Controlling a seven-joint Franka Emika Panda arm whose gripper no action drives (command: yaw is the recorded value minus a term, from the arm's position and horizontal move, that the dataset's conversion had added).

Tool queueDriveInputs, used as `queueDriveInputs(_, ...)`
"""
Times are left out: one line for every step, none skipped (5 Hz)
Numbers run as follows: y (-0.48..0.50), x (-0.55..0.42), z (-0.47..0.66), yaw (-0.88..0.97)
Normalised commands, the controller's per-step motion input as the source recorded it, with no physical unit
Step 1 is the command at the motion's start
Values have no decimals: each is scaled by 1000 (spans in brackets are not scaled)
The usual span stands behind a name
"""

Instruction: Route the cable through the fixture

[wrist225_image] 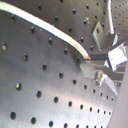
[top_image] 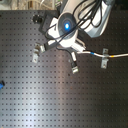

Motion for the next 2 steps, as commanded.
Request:
queueDriveInputs(-120,14,294,-194)
queueDriveInputs(0,0,17,0)
